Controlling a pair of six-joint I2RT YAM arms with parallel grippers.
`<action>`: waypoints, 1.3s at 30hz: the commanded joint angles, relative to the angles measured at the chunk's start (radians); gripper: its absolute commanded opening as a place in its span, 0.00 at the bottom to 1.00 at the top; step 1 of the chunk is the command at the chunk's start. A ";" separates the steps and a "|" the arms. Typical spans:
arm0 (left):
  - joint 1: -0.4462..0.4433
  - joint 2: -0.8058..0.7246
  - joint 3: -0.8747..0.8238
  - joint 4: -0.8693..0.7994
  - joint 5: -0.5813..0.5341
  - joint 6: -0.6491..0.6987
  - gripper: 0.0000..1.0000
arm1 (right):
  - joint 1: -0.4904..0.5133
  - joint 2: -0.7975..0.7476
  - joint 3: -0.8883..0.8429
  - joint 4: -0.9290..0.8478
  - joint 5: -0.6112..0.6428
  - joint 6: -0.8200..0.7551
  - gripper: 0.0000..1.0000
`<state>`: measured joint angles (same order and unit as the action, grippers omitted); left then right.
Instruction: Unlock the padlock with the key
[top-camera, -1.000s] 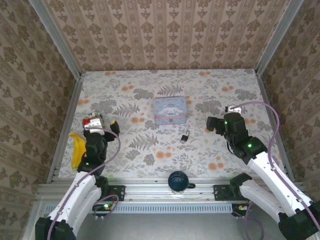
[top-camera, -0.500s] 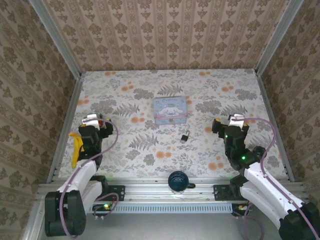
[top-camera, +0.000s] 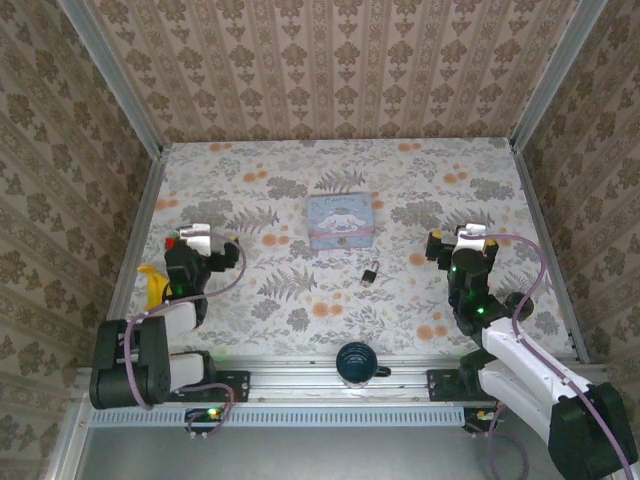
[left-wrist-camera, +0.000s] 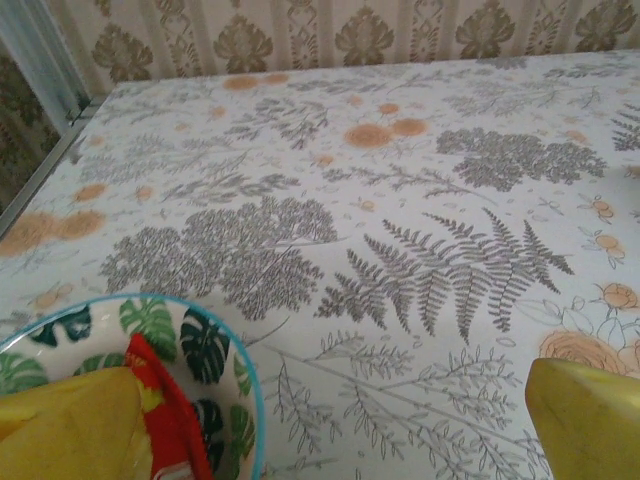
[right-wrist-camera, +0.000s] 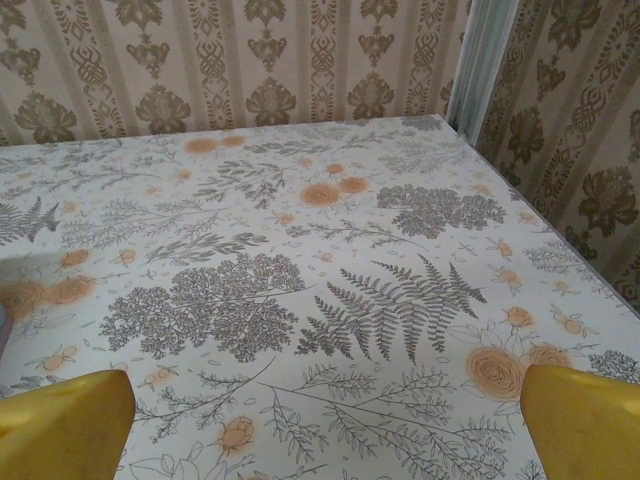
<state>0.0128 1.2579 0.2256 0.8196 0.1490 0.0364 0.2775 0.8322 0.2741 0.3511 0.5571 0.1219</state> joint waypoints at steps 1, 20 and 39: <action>-0.014 0.062 0.008 0.164 0.041 0.058 1.00 | -0.015 0.017 -0.014 0.095 -0.025 -0.021 1.00; -0.011 0.301 0.164 0.113 -0.116 0.021 1.00 | -0.132 0.205 -0.053 0.382 -0.154 0.002 1.00; 0.001 0.300 0.164 0.104 -0.055 0.028 1.00 | -0.247 0.602 0.003 0.655 -0.311 -0.034 1.00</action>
<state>0.0074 1.5604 0.3862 0.9222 0.0757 0.0784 0.0414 1.4319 0.2436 0.9546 0.2947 0.0818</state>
